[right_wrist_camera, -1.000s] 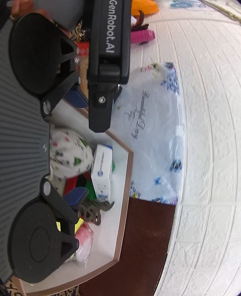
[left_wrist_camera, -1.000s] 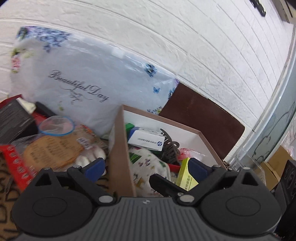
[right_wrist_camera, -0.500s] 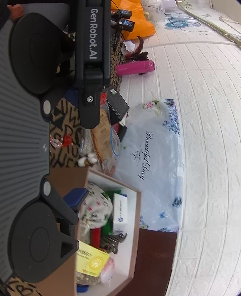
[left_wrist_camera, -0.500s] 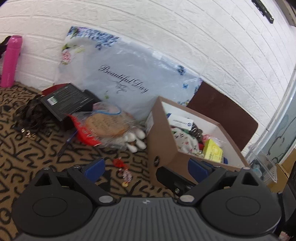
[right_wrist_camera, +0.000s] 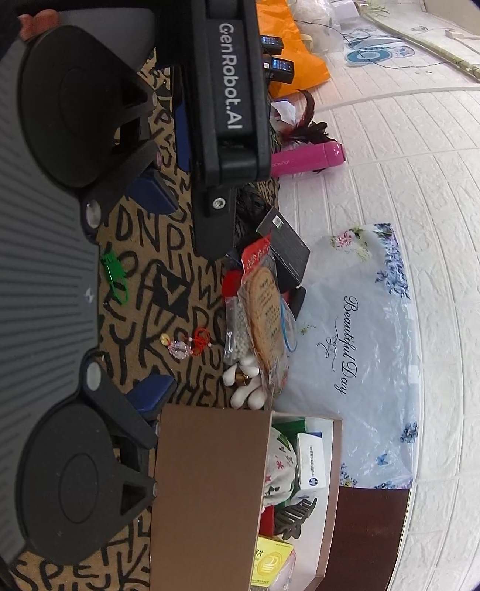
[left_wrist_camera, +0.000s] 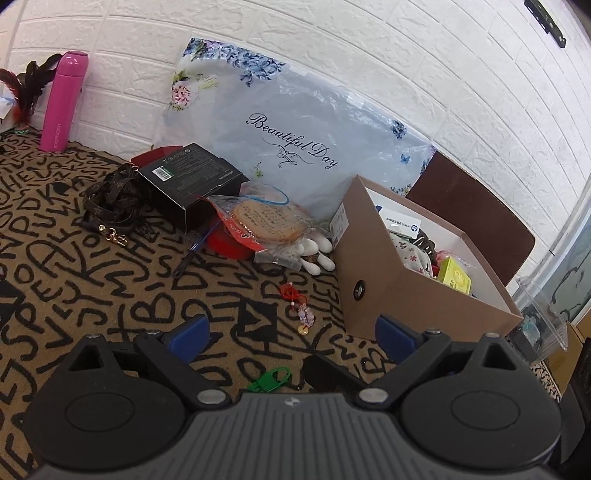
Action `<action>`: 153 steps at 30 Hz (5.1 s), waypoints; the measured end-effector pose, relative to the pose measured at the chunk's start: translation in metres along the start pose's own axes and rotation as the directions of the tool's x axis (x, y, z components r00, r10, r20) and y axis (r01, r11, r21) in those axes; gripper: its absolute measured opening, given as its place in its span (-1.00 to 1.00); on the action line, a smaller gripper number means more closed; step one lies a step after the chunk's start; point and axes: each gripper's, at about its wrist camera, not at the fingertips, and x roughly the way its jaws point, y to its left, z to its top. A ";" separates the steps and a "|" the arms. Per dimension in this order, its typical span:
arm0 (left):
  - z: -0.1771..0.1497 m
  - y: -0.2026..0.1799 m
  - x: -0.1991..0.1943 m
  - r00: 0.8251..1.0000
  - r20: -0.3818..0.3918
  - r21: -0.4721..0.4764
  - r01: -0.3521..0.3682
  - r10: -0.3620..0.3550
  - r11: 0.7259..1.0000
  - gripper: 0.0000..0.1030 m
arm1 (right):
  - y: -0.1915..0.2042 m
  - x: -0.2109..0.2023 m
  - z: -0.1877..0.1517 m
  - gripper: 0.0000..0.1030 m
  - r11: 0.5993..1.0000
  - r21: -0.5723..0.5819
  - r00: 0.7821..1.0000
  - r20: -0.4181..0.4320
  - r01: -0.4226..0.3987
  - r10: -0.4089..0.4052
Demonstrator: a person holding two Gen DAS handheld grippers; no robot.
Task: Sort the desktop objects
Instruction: 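Withdraw the left tool from the cardboard box, then move the open left tool down onto the black UGREEN box, then close the left tool on the black box and lift it, then carry the black box with the left tool over the cardboard box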
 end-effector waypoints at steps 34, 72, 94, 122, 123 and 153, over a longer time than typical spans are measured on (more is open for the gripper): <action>0.081 0.110 0.045 0.996 0.076 -0.206 -0.021 0.037 0.978 0.90 | 0.047 0.112 0.082 0.66 0.948 -0.318 0.998 0.069 0.012 0.011; 0.111 0.132 0.131 0.996 -0.072 -0.195 -0.060 0.047 0.979 0.29 | 0.044 0.212 0.100 0.56 0.896 -0.385 0.975 -0.080 -0.223 0.208; -0.015 0.033 0.003 0.981 -0.195 0.023 -0.009 0.013 1.000 0.33 | 0.034 -0.006 -0.023 0.56 0.925 -0.270 0.963 -0.121 -0.266 0.242; -0.035 0.006 0.018 0.963 -0.271 0.056 0.011 0.004 0.998 0.44 | 0.002 -0.023 -0.069 0.44 0.955 -0.236 0.980 -0.117 -0.183 0.159; -0.035 0.004 0.017 0.963 -0.271 0.063 0.009 0.008 0.998 0.44 | 0.003 -0.023 -0.070 0.43 0.953 -0.245 0.982 -0.116 -0.175 0.151; 0.059 -0.211 0.062 0.950 -0.065 0.336 0.308 -0.304 0.890 0.40 | -0.123 -0.121 0.024 0.29 0.958 -0.197 0.947 0.288 0.207 -0.145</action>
